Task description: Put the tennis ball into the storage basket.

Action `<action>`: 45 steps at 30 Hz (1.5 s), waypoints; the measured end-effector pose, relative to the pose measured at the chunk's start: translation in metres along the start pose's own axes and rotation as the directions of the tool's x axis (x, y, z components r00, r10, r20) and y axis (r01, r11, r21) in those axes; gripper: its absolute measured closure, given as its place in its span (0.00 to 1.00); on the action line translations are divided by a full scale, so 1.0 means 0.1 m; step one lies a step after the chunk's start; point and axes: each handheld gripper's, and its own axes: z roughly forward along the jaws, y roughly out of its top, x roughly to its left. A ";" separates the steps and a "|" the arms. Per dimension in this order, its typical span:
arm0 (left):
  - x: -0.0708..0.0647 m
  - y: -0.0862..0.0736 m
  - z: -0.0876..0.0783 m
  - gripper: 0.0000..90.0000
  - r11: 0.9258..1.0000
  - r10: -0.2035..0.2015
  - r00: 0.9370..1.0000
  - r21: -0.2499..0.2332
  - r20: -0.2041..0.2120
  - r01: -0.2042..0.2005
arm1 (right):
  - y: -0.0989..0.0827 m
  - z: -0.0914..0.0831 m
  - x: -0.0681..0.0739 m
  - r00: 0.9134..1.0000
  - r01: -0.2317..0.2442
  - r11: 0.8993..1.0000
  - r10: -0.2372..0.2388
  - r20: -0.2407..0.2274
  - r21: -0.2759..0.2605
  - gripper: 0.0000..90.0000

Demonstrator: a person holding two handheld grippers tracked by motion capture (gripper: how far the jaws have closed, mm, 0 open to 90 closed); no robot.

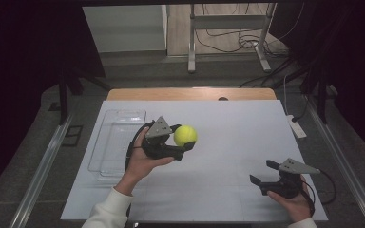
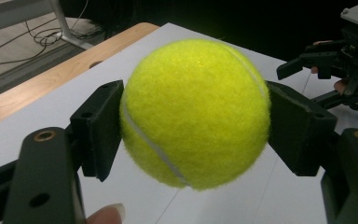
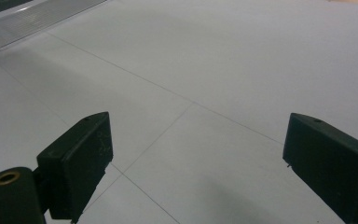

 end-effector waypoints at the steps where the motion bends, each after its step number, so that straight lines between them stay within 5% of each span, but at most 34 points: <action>1: 0.00 0.00 0.00 0.29 1.000 -0.001 1.000 -0.001 -0.001 0.001 | 0.00 0.00 0.00 1.000 0.000 1.000 0.000 0.000 0.000 0.10; 45: 0.21 -0.01 -0.20 0.29 0.998 -0.037 0.996 -0.050 -0.083 0.033 | 0.00 0.00 0.00 1.000 -0.003 1.000 0.003 0.001 0.002 0.10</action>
